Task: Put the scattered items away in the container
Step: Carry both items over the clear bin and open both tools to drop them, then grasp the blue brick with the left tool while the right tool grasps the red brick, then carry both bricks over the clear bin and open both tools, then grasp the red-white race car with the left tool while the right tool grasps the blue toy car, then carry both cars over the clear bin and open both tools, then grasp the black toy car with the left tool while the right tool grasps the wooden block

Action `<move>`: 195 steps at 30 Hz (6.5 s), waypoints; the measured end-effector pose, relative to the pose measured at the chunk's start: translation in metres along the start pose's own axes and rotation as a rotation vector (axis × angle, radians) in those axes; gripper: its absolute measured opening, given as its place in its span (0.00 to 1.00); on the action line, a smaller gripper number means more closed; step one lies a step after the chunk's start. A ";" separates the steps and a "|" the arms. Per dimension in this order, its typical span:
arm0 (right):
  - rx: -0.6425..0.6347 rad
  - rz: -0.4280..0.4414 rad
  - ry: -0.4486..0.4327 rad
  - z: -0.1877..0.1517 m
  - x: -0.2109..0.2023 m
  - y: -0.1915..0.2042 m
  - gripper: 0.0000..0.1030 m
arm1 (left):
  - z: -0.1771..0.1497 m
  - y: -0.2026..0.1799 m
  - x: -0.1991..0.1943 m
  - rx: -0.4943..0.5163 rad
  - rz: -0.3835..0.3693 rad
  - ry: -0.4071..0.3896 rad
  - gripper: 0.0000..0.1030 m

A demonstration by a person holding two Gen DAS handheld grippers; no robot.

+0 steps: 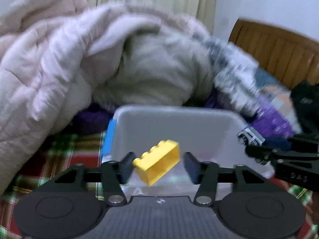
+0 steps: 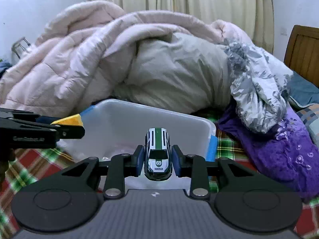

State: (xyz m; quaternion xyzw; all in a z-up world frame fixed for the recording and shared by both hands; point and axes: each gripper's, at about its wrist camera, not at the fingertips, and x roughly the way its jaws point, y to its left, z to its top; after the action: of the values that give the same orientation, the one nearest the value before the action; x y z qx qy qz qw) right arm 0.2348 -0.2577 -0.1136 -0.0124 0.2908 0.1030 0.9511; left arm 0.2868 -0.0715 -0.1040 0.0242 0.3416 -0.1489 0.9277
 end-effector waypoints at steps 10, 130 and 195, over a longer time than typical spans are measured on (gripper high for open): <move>-0.017 0.023 -0.081 -0.011 -0.028 0.012 0.77 | -0.025 0.009 -0.041 0.028 0.022 -0.145 0.76; 0.031 -0.026 0.136 -0.256 -0.137 0.073 0.49 | -0.281 -0.083 -0.114 -0.023 0.011 0.045 0.77; -0.067 0.116 0.093 -0.199 -0.111 0.071 0.45 | -0.243 -0.053 -0.123 0.059 -0.054 -0.061 0.78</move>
State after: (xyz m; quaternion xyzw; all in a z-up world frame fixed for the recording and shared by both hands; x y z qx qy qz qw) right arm 0.0212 -0.2256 -0.2148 -0.0323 0.3311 0.1668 0.9282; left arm 0.0299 -0.0543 -0.2078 0.0379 0.3090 -0.1845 0.9322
